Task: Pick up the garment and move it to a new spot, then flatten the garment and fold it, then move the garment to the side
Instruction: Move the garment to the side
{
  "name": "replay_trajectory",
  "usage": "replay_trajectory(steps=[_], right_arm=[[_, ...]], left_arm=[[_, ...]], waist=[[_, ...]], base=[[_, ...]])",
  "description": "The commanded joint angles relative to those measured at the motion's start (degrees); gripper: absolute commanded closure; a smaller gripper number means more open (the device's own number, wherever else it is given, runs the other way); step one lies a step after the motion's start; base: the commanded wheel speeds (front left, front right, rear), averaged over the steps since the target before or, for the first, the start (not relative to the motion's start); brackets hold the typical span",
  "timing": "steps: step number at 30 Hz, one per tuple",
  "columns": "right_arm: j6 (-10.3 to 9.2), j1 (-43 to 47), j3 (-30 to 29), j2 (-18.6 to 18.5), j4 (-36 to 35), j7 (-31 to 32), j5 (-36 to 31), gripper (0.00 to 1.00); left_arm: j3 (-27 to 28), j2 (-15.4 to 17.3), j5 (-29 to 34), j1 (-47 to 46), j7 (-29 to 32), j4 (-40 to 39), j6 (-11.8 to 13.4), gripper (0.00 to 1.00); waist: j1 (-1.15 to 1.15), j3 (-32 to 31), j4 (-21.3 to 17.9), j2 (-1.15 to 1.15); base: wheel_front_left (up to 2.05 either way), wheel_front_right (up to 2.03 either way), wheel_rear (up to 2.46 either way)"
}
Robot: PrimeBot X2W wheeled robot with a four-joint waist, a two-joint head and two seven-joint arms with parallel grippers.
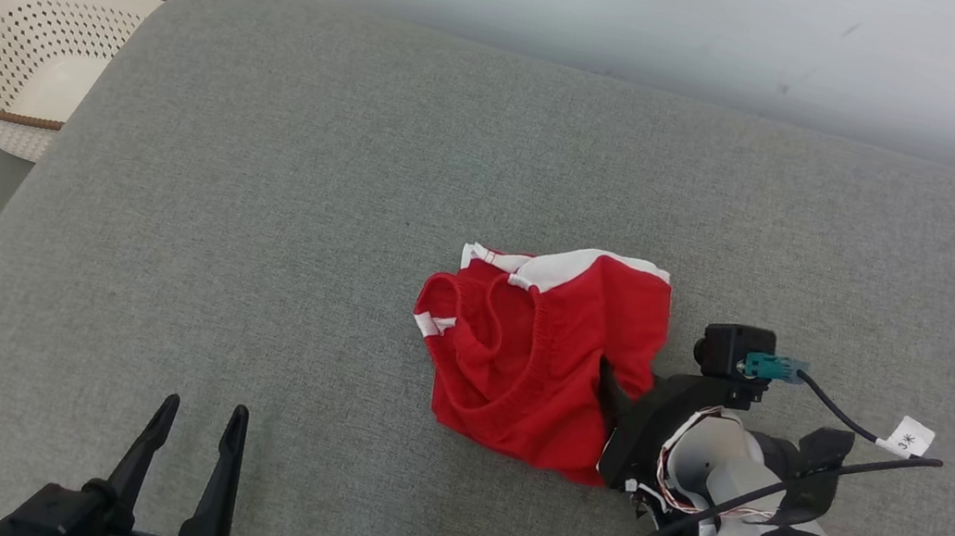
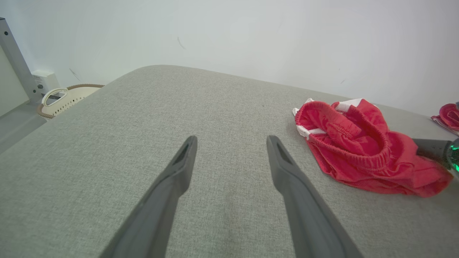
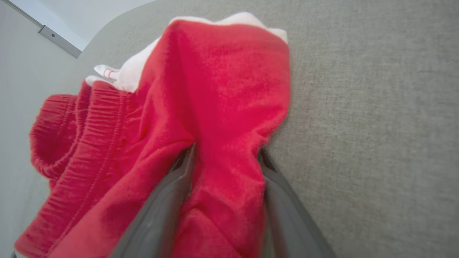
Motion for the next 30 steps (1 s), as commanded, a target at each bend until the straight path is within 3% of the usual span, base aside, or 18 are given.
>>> replay_trajectory(steps=[1,7,16,30], right_arm=[[-0.01,0.42,1.31,0.80,0.70,0.49,0.90,1.00],[-0.02,-0.69,3.38,0.19,0.82,-0.99,2.14,1.00],[-0.02,-2.78,7.49,-3.57,-1.08,-1.88,2.17,1.00],[-0.02,-10.66,16.74,-16.43,-7.53,3.81,0.69,1.00]], left_arm=[[-0.01,0.02,-0.12,-0.32,-0.23,0.32,0.02,0.00],[0.29,0.02,-0.23,0.24,-0.23,0.51,0.31,0.00],[1.27,0.02,0.78,1.43,-0.23,-0.12,0.06,0.00],[3.57,0.45,2.46,0.01,-0.23,-2.90,-0.91,0.00]], waist=[[-0.01,-0.07,0.05,0.00],[-0.01,-0.52,-0.52,0.00],[-0.01,-1.31,-4.14,0.00],[-0.01,1.51,-13.39,0.00]], base=[[0.00,0.00,0.00],[0.00,0.00,0.00],[0.00,0.00,0.00],[0.00,0.00,0.00]])
